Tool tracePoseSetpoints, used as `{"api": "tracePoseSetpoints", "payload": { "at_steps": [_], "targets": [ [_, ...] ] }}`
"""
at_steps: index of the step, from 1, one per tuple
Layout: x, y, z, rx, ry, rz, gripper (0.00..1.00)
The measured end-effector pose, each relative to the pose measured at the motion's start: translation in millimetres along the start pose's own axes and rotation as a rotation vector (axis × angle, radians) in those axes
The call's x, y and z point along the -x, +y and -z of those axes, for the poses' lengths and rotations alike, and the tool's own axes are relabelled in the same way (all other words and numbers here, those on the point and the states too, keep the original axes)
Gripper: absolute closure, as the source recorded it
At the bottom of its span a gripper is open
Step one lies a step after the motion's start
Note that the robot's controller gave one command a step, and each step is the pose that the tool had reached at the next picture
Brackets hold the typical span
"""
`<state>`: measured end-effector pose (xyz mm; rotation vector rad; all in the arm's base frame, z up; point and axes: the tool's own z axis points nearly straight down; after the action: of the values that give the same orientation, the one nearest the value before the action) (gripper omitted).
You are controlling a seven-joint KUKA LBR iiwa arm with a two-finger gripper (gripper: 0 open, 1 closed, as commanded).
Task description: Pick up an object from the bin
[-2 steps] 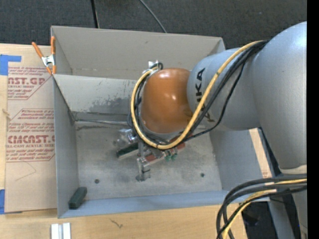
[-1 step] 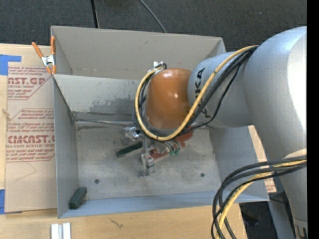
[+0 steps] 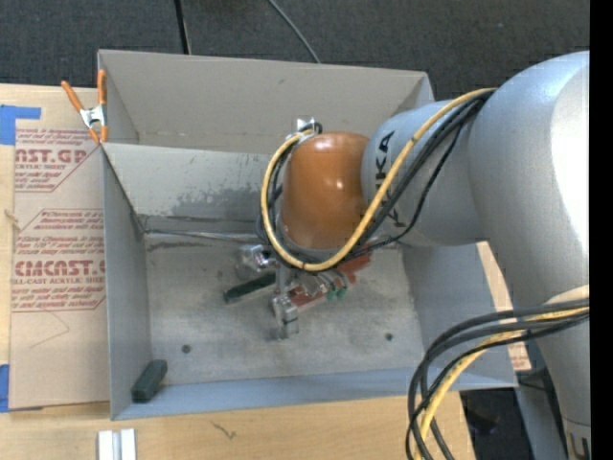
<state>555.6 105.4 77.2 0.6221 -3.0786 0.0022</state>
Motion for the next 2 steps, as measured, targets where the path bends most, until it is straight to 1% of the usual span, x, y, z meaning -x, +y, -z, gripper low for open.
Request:
{"api": "tracePoseSetpoints", "payload": {
  "at_steps": [1, 2],
  "targets": [
    [-3.3, 4.0, 34.3, 0.005, 0.005, -0.118, 0.0],
    [9.2, 64.1, -7.5, 0.003, -0.002, -0.146, 1.0]
  ]
}}
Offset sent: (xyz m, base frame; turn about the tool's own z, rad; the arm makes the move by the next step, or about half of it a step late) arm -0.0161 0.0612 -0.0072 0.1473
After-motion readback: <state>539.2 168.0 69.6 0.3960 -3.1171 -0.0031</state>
